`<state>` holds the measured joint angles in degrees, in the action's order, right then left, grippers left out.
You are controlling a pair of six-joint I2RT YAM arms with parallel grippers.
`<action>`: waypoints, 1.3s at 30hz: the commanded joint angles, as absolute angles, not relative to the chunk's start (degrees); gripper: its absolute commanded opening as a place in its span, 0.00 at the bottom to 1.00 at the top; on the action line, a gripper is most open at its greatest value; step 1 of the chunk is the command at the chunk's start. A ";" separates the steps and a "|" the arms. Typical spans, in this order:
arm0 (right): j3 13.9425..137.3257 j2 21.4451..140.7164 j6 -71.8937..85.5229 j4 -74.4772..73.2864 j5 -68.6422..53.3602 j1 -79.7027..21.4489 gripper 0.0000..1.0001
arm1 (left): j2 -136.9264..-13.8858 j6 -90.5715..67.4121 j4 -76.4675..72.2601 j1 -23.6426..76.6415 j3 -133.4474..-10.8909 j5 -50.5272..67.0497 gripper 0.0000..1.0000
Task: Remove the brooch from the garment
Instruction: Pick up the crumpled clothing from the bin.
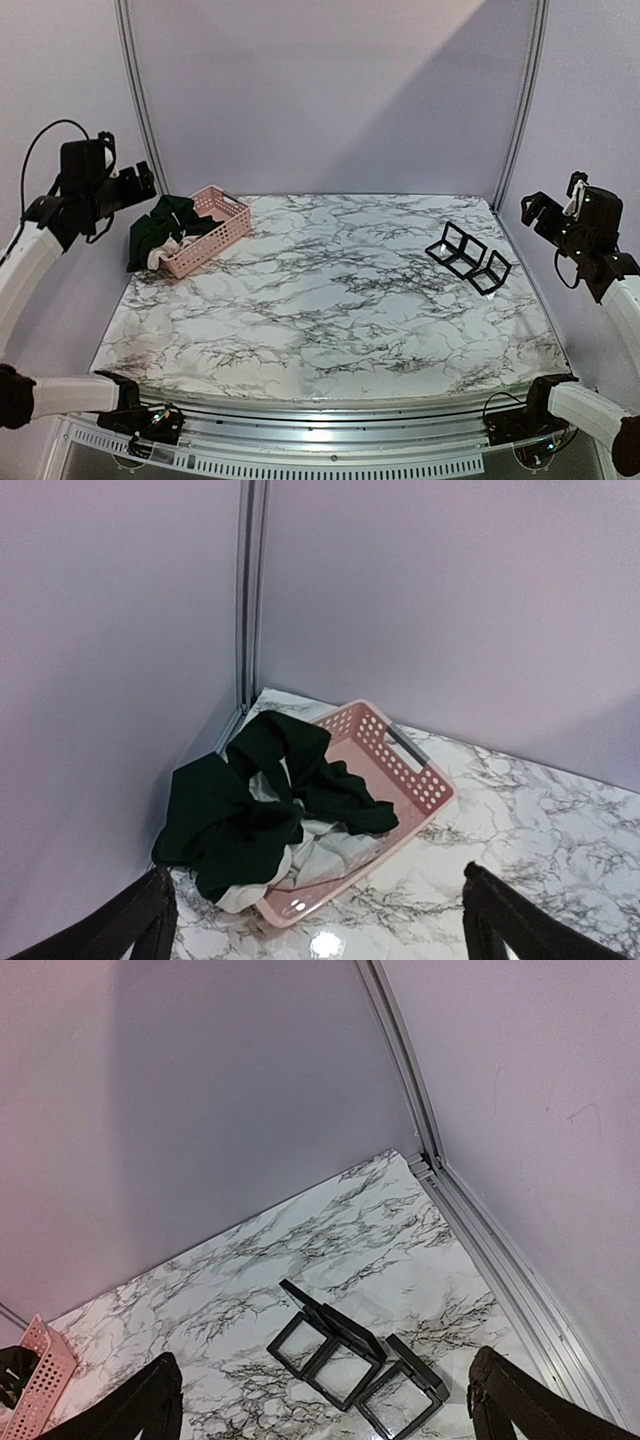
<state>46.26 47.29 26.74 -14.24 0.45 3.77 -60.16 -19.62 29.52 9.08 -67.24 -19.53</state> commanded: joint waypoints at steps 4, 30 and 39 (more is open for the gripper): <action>48.57 47.72 28.05 -17.49 -6.14 3.68 0.99 | -84.63 -15.96 37.69 8.70 -85.97 -15.61 1.00; 49.48 52.48 31.40 -18.00 -15.03 3.66 0.99 | -105.86 -15.67 36.11 -2.61 -85.74 -14.55 1.00; 49.16 52.82 31.24 -18.72 -14.91 3.68 0.99 | -109.50 -14.14 38.22 -2.71 -87.81 -12.74 0.51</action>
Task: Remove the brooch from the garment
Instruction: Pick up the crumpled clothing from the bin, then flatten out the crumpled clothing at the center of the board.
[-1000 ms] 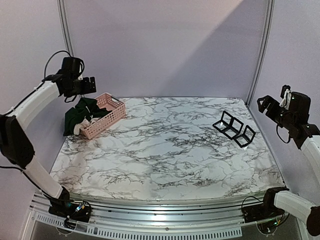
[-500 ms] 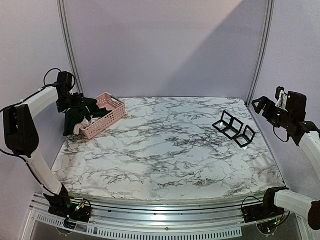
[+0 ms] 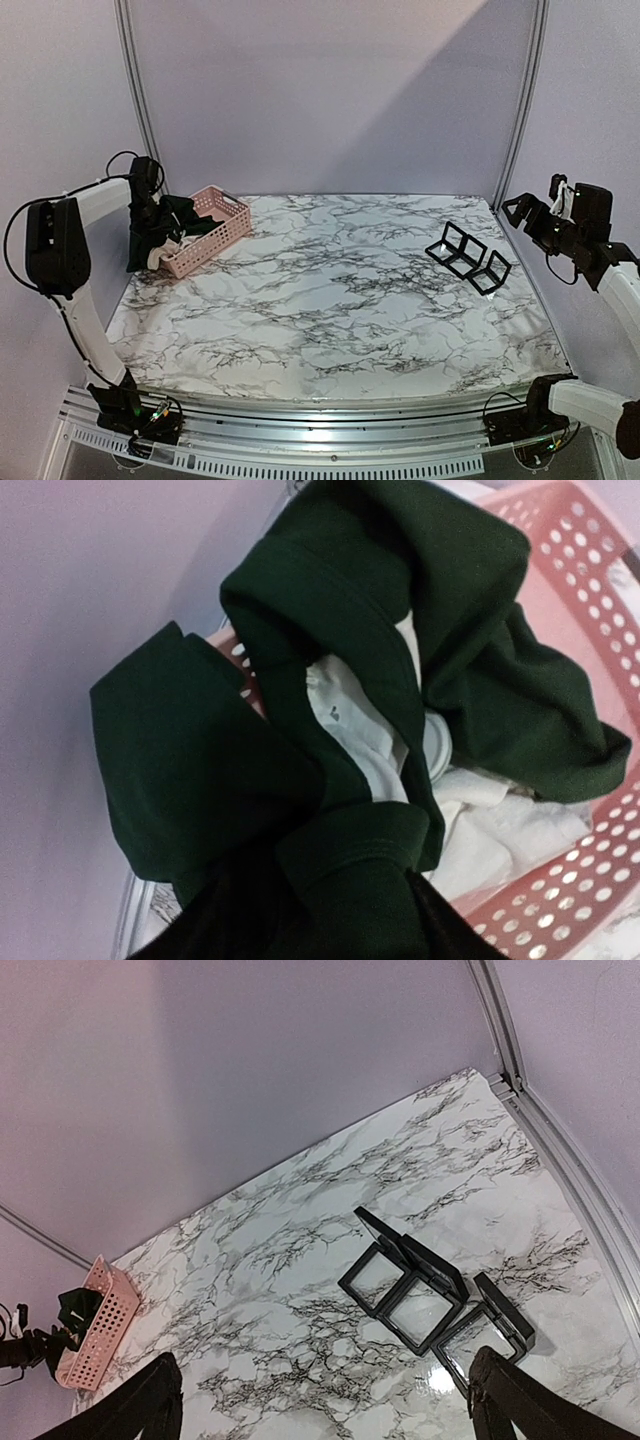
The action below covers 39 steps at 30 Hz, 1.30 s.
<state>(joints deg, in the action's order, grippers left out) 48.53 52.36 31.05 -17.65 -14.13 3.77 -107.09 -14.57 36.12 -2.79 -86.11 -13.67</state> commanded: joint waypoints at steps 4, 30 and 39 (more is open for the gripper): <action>48.78 52.73 31.44 -18.67 -15.04 3.62 0.99 | -108.87 -14.88 39.19 -2.64 -88.52 -9.03 0.13; 50.98 51.26 33.17 -19.35 -18.73 3.58 0.99 | -83.36 -37.07 23.02 19.96 -114.67 32.27 0.00; 50.71 52.99 32.99 -16.35 -27.18 3.59 0.99 | -84.63 -33.80 25.62 20.26 -112.01 40.37 0.00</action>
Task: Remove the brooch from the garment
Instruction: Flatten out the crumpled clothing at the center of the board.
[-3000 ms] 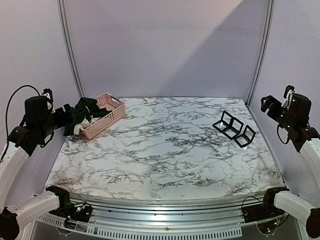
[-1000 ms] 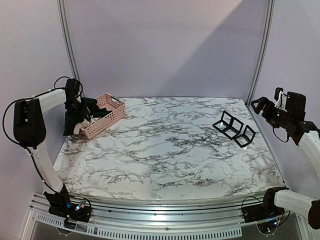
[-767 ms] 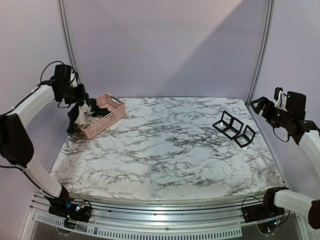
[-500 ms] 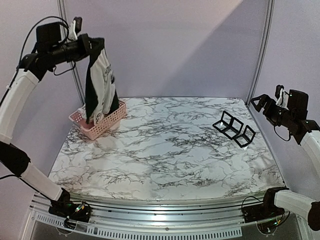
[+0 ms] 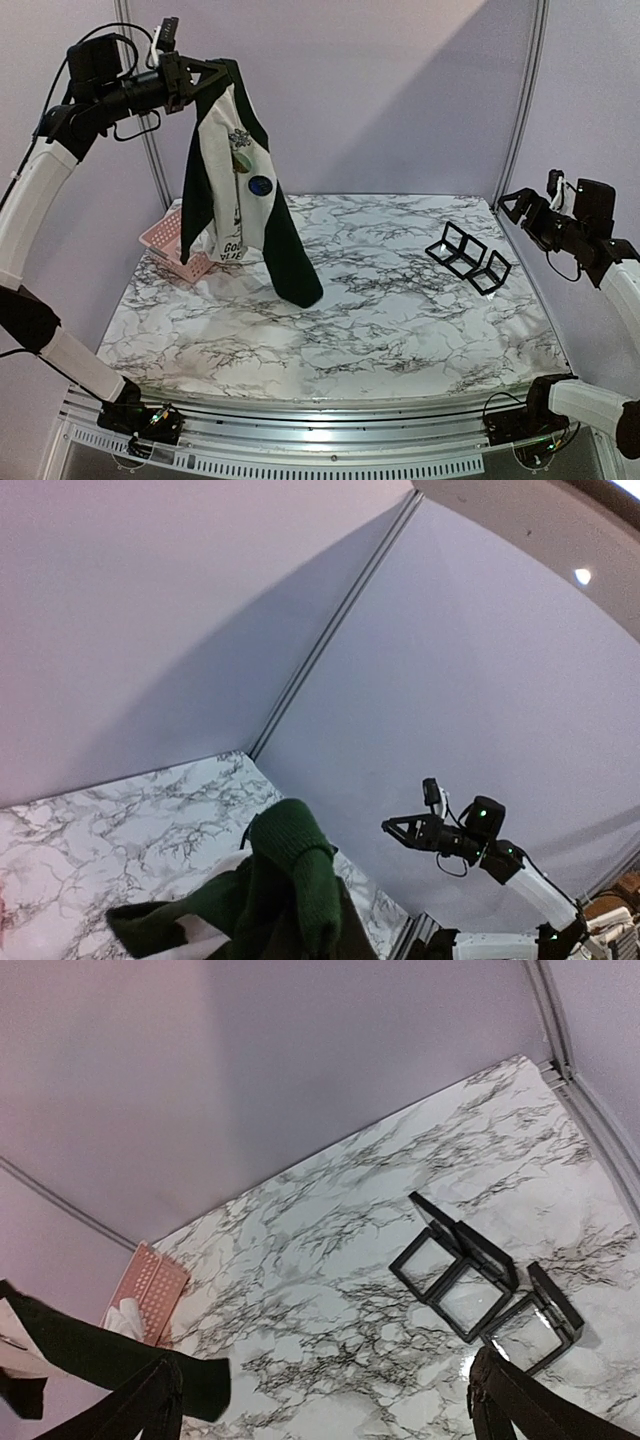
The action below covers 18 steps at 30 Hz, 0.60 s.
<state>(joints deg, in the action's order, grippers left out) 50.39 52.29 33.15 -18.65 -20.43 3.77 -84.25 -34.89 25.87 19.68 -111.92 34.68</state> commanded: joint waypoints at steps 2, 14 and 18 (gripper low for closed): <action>50.36 52.95 31.62 -13.97 -33.88 3.10 0.98 | -84.73 -32.90 25.87 20.60 -111.90 41.68 0.00; 56.32 62.97 20.90 -1.85 -36.67 -29.77 0.94 | -82.25 -29.57 25.22 21.18 -106.79 49.70 0.00; 61.05 73.79 17.83 1.54 -35.56 -37.26 0.91 | -81.04 -28.95 25.79 21.18 -105.67 49.53 0.00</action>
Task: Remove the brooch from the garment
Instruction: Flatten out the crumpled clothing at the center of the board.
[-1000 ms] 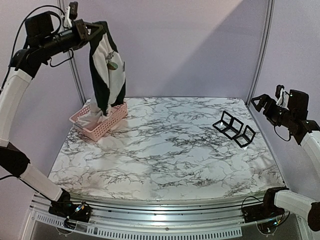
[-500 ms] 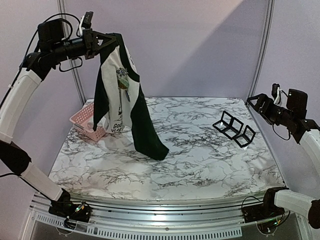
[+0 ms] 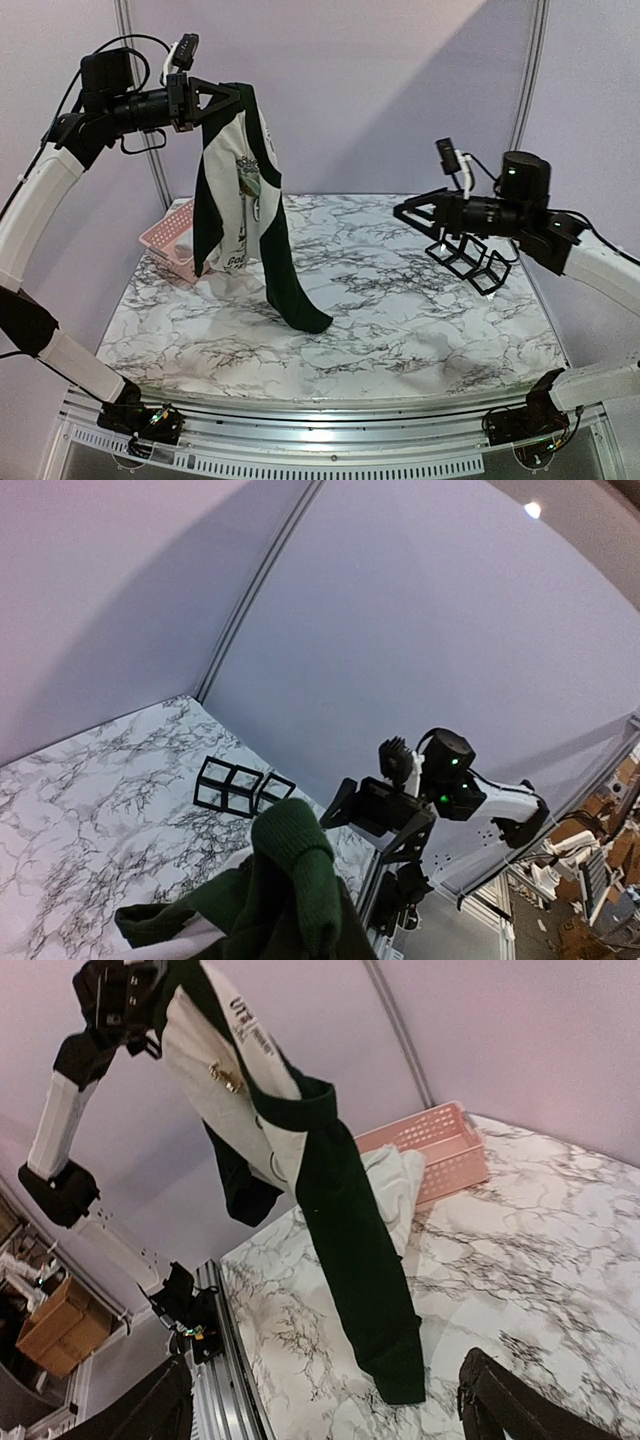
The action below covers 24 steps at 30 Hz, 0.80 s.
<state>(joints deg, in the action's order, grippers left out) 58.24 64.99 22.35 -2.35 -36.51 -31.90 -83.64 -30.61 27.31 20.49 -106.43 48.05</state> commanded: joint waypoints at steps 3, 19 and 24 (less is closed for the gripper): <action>61.37 80.38 18.37 7.60 -38.13 -39.58 0.89 | -80.18 -28.26 26.85 21.23 -105.81 49.12 0.00; 81.40 109.21 15.61 11.31 -28.83 -51.57 0.74 | -76.84 -26.35 30.37 21.11 -106.00 46.95 0.00; 85.91 114.28 15.91 12.89 -27.28 -51.81 0.55 | -76.43 -25.24 32.06 21.07 -106.08 45.94 0.00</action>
<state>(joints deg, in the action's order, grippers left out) 83.31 111.44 16.14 10.81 -29.87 -51.62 -77.80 -26.98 31.24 20.51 -105.80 46.92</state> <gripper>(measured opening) 0.630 0.041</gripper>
